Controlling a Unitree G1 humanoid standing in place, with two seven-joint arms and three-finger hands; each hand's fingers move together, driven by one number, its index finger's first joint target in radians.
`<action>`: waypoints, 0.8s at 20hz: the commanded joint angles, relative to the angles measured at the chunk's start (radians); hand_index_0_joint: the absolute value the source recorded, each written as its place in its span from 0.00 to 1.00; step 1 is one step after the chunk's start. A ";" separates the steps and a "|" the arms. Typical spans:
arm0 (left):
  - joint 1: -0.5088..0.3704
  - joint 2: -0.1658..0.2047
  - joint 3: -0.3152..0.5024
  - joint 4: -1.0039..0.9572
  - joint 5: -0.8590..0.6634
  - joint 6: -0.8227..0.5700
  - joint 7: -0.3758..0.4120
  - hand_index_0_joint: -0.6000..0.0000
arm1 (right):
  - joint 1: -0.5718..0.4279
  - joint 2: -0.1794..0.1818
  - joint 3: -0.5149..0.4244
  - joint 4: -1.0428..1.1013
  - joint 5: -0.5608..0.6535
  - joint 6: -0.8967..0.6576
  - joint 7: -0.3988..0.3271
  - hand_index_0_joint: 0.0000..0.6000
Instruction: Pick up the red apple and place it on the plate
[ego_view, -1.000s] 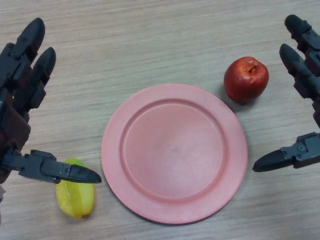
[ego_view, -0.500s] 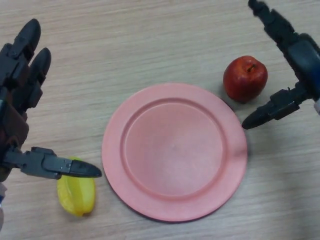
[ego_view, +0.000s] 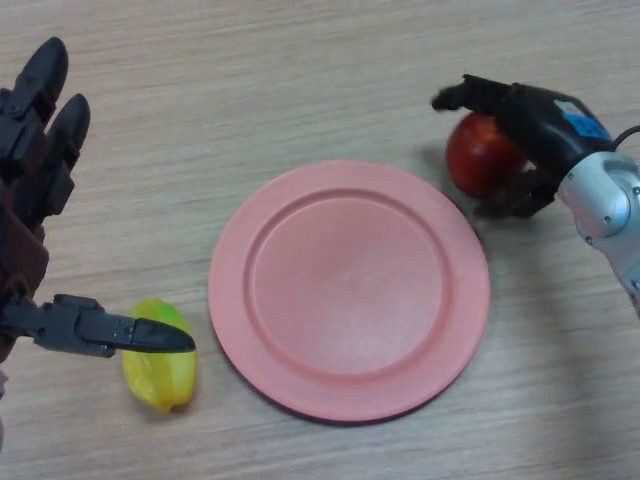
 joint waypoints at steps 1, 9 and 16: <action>-0.014 0.028 0.093 -0.030 0.010 -0.179 0.039 1.00 | -0.076 -0.031 -0.067 -0.051 0.061 -0.070 -0.064 1.00; -0.023 0.044 0.097 -0.044 0.007 -0.145 0.044 1.00 | 0.221 0.077 -0.040 -0.726 0.191 0.114 0.182 1.00; -0.020 0.031 0.098 -0.067 -0.061 -0.145 0.044 1.00 | 0.432 0.159 0.160 -0.904 0.046 0.178 0.245 1.00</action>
